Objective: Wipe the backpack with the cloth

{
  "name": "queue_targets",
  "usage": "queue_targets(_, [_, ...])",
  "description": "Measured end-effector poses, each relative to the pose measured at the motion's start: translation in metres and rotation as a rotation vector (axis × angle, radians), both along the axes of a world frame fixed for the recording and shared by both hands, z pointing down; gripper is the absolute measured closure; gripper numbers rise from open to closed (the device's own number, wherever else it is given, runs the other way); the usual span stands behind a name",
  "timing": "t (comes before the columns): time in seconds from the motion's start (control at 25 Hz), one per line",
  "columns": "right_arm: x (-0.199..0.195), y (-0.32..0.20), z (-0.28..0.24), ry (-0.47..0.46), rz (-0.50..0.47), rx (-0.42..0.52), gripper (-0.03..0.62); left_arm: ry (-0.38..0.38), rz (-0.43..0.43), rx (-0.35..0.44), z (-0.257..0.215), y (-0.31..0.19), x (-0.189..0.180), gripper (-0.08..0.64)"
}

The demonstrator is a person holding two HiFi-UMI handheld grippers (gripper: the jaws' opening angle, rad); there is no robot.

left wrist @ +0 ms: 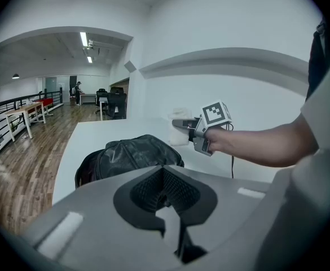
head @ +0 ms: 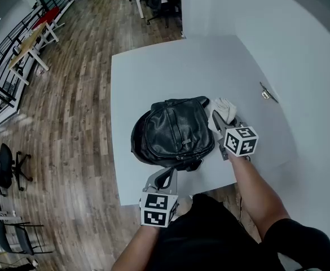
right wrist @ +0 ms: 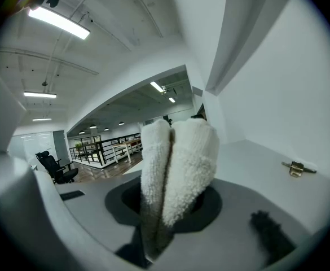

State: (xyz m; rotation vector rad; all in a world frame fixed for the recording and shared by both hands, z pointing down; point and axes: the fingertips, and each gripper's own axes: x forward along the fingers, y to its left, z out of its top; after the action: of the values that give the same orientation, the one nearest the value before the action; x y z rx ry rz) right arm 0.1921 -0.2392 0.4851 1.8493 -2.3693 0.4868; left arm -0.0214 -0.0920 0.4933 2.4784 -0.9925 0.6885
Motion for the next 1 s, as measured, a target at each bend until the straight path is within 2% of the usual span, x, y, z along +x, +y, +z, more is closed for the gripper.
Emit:
queue_targets(0.48, [-0.005,0.001,-0.008,0.061,0.007,0.021,0.508,0.01,-0.006,0.013,-0.006,0.005,-0.007,0.552])
queue_targets(0.68, [-0.019,0.003,-0.019,0.03,0.001,0.037,0.508,0.007,-0.02,0.014,-0.006,0.006,-0.015,0.552])
queue_targets(0.8, [-0.039,0.007,-0.032,-0.018,-0.034,0.047,0.508,0.009,-0.047,0.011,-0.01,0.007,-0.02,0.552])
queue_targets(1.0, [-0.089,0.011,-0.043,-0.075,-0.153,0.045,0.508,0.003,-0.084,0.01,-0.016,0.011,-0.03,0.552])
